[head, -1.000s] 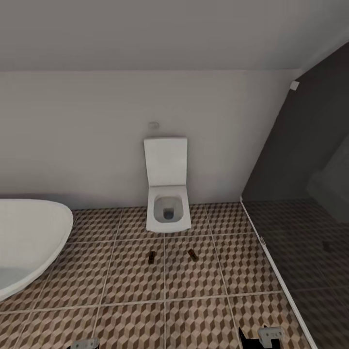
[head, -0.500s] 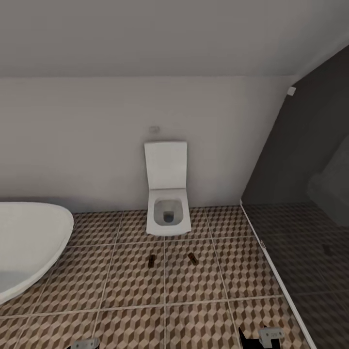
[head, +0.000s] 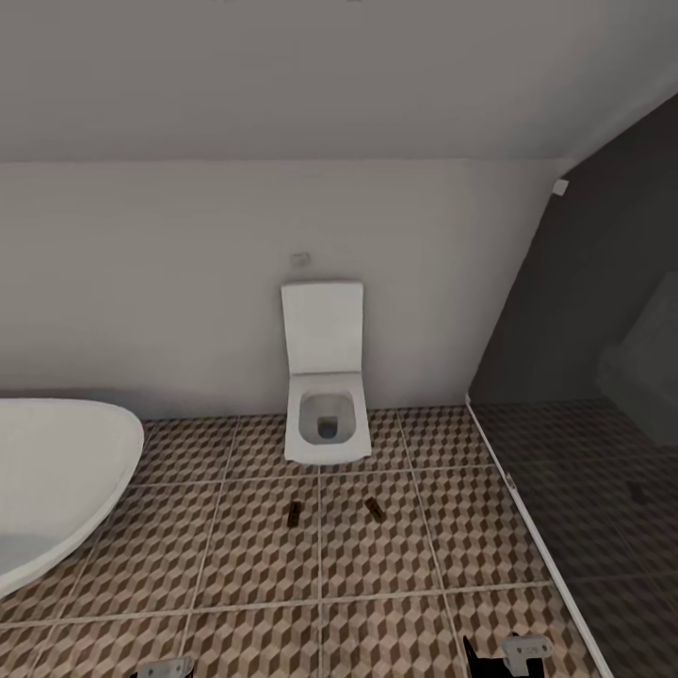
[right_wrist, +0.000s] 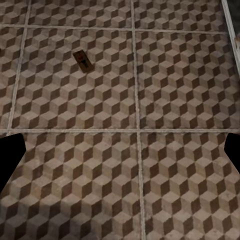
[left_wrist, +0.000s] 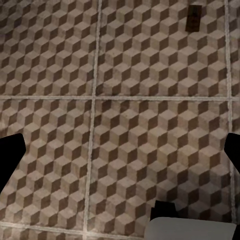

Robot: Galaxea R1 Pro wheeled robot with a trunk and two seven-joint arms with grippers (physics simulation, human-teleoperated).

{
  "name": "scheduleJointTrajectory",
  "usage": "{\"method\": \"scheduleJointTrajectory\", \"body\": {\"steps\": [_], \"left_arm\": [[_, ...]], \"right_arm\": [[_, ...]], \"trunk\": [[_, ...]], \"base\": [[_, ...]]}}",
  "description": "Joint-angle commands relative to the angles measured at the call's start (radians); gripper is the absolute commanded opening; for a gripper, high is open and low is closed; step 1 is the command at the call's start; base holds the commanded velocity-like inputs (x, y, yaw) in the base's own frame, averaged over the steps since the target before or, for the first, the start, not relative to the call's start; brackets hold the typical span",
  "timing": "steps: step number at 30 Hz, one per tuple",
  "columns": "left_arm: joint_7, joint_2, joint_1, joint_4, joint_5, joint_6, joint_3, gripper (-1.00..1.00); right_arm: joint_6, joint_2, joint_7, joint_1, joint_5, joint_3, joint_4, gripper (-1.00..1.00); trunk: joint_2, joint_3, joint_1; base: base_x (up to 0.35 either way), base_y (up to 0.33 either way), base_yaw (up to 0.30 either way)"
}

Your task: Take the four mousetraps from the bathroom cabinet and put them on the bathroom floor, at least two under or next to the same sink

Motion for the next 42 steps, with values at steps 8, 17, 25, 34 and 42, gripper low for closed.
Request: {"method": "scheduleJointTrajectory", "body": {"steps": [8, 17, 25, 34, 42], "left_arm": [[0.004, -0.001, -0.001, 0.003, 0.002, -0.005, -0.008, 1.0], [0.004, -0.002, -0.001, 0.003, 0.002, -0.005, -0.008, 1.0], [0.004, -0.002, -0.001, 0.003, 0.002, -0.005, -0.008, 1.0], [0.001, -0.002, -0.001, 0.003, 0.002, -0.005, -0.008, 1.0], [0.001, -0.002, -0.001, 0.003, 0.002, -0.005, -0.008, 1.0]], "right_arm": [[-0.003, 0.0, 0.006, -0.001, -0.01, 0.005, 0.001, 1.0], [-0.003, 0.0, 0.006, -0.001, -0.01, 0.005, 0.001, 1.0], [-0.003, 0.0, 0.006, -0.001, -0.01, 0.005, 0.001, 1.0], [-0.003, 0.0, 0.006, -0.001, -0.01, 0.005, 0.001, 1.0], [-0.003, 0.0, 0.006, -0.001, -0.01, 0.005, 0.001, 1.0]], "trunk": [[-0.002, 0.011, 0.001], [-0.002, 0.026, 0.001], [-0.002, 0.038, 0.001], [-0.002, 0.053, 0.001], [-0.002, 0.066, 0.001]], "base": [[0.0, 0.0, 0.0], [0.0, 0.0, 0.0], [0.0, 0.0, 0.0], [0.0, 0.0, 0.0], [0.0, 0.0, 0.0]]}}
